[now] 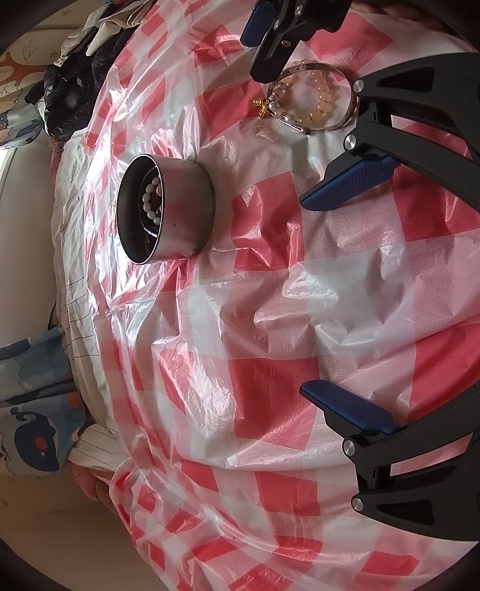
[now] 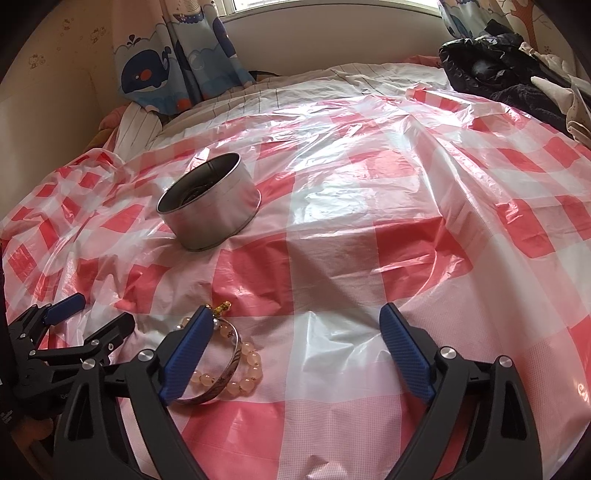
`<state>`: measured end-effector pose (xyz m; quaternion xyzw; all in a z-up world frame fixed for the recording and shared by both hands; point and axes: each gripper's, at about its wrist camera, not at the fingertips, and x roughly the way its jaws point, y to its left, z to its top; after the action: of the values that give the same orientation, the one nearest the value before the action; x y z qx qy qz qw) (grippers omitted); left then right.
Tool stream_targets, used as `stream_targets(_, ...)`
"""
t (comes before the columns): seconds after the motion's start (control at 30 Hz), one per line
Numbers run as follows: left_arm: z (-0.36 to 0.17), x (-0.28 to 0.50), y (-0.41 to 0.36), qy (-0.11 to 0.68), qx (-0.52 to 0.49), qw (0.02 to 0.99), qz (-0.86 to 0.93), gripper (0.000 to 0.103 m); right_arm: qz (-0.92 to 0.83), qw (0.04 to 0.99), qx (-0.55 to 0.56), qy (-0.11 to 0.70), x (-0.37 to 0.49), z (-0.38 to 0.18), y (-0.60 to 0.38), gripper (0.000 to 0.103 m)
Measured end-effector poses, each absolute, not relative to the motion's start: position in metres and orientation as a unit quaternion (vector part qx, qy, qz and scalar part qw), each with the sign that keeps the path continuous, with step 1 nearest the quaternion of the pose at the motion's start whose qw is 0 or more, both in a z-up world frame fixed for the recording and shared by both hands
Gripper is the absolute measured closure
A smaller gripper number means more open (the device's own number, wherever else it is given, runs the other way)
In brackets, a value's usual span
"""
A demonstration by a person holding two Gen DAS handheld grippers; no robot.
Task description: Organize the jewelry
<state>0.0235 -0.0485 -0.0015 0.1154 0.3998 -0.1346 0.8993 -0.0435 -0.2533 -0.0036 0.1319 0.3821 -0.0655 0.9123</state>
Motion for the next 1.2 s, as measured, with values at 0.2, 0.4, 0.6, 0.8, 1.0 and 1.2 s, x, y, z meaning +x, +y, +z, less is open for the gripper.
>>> stream_targets(0.2,-0.0017,0.0233,-0.0489,0.400,0.116,0.899,-0.134,0.014,-0.066,0.912,0.132,0.382,-0.0437,-0.0037,-0.2532,0.015)
stream_targets(0.4,-0.0018,0.0234,-0.0493,0.400,0.118,0.899,-0.132,0.014,-0.066,0.912,0.132,0.382,-0.0437,-0.0038,-0.2529,0.014)
stream_targets(0.6,-0.0019,0.0233,-0.0499,0.400,0.118,0.899,-0.132,0.014,-0.066,0.912,0.132,0.382,-0.0438,-0.0038,-0.2527,0.014)
stream_targets(0.8,-0.0019,0.0232,-0.0505,0.400,0.119,0.899,-0.131,0.014,-0.066,0.912,0.132,0.382,-0.0437,-0.0038,-0.2525,0.014)
stream_targets(1.0,-0.0021,0.0231,-0.0511,0.400,0.119,0.899,-0.131,0.013,-0.066,0.912,0.132,0.382,-0.0437,-0.0037,-0.2525,0.014)
stream_targets(1.2,-0.0019,0.0231,-0.0513,0.401,0.118,0.899,-0.133,0.013,-0.067,0.912,0.131,0.382,-0.0438,-0.0035,-0.2525,0.013)
